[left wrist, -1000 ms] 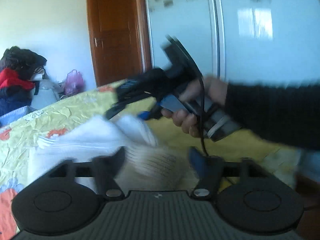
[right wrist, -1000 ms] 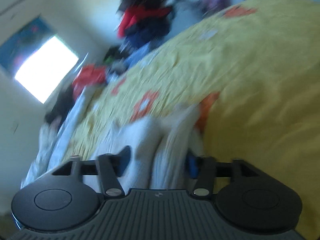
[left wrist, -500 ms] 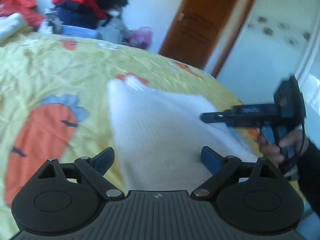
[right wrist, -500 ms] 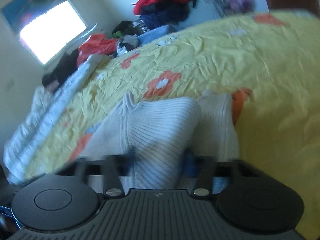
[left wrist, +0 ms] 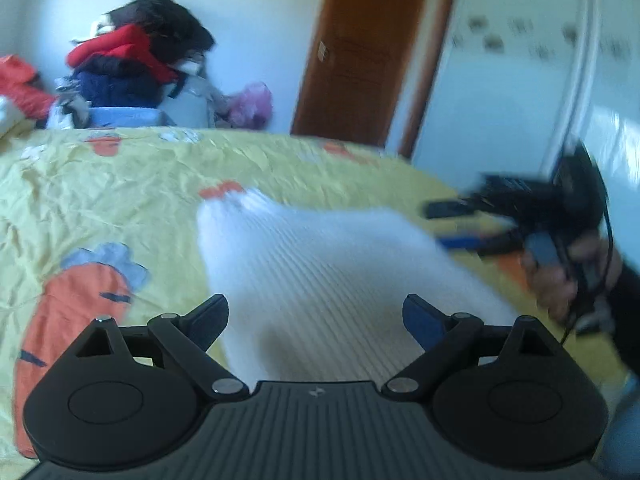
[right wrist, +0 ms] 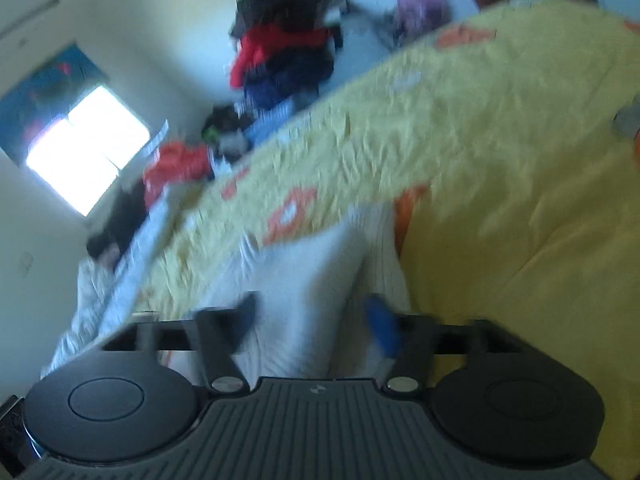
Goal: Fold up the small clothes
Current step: 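Pinch the folded sides with the left gripper while the right gripper folds its side inward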
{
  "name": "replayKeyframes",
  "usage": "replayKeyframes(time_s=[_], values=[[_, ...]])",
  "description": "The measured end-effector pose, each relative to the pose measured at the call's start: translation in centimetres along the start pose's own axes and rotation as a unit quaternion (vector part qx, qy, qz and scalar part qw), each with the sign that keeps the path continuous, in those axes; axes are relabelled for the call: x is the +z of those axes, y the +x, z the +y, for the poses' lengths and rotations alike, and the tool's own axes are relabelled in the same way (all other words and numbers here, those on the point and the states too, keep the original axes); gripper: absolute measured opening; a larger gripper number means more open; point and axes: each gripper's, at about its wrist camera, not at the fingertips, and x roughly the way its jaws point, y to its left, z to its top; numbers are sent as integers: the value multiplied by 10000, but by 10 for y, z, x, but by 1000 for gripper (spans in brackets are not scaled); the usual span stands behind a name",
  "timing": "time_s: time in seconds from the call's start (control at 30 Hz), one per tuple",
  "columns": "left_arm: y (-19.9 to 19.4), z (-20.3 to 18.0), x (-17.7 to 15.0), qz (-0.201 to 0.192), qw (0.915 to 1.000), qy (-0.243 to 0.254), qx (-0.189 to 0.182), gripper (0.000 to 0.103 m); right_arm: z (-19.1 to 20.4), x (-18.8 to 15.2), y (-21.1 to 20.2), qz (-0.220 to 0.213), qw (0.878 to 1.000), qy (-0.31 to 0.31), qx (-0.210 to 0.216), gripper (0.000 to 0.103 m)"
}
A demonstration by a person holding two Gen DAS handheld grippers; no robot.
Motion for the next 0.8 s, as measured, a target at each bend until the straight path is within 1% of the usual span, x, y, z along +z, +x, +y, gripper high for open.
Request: replayKeyframes(time_s=[0.03, 0.07, 0.1, 0.17, 0.23, 0.3, 0.37, 0.4, 0.43, 0.47, 0.5, 0.53, 0.57, 0.6, 0.63, 0.67, 0.7, 0.73, 0.77, 0.8], values=[[-1, 13, 6, -8, 9998, -217, -18, 95, 0, 2, -5, -84, 9999, -25, -51, 94], [1, 25, 10, 52, 9988, -477, -23, 95, -2, 4, -8, -140, 9998, -43, -101, 96], [3, 34, 14, 147, 9971, -746, -20, 95, -6, 8, -10, -139, 9997, -35, -176, 96], [18, 59, 17, 437, 9893, -1384, -124, 95, -12, 14, -3, 57, 9994, 47, -343, 96], [36, 80, 13, 729, 9746, -2090, -324, 95, -18, 13, 9, 271, 9985, 66, -472, 96], [55, 94, 6, 1030, 9575, -2645, -510, 95, -20, 6, 19, 482, 9977, 34, -476, 95], [69, 101, 1, 1071, 9455, -2978, -766, 95, -17, -2, 32, 715, 9964, -23, -450, 96], [75, 102, 1, 1079, 9412, -3081, -868, 95, -15, -5, 37, 831, 9956, -54, -423, 96], [81, 102, 3, 1092, 9392, -3118, -939, 95, -13, -8, 42, 923, 9948, -86, -420, 96], [87, 100, 5, 1125, 9380, -3119, -1010, 95, -10, -11, 48, 1025, 9938, -132, -399, 98], [94, 97, 7, 1194, 9369, -3099, -1094, 94, -6, -14, 50, 981, 9944, -250, -315, 94], [99, 91, 8, 1230, 9378, -3044, -1131, 94, -2, -17, 54, 1000, 9941, -334, -251, 92], [101, 85, 10, 1199, 9435, -2909, -1044, 94, 2, -18, 56, 1028, 9939, -343, -200, 82], [103, 81, 11, 1198, 9479, -2787, -973, 89, 4, -19, 58, 1093, 9935, -279, -122, 77], [104, 78, 12, 1210, 9518, -2686, -849, 82, 6, -20, 58, 1123, 9933, -271, -81, 73], [102, 76, 12, 1212, 9542, -2633, -736, 72, 8, -20, 55, 1093, 9935, -313, -48, 65], [98, 78, 12, 1169, 9545, -2645, -728, 61, 9, -18, 54, 1061, 9939, -285, -5, 57], [93, 80, 12, 1117, 9541, -2676, -745, 57, 11, -18, 50, 1006, 9947, -202, 26, 55], [87, 82, 14, 1077, 9549, -2664, -747, 52, 15, -17, 47, 956, 9952, -217, 47, 53], [79, 83, 18, 1067, 9555, -2647, -747, 49, 23, -18, 43, 903, 9954, -302, 72, 52]])
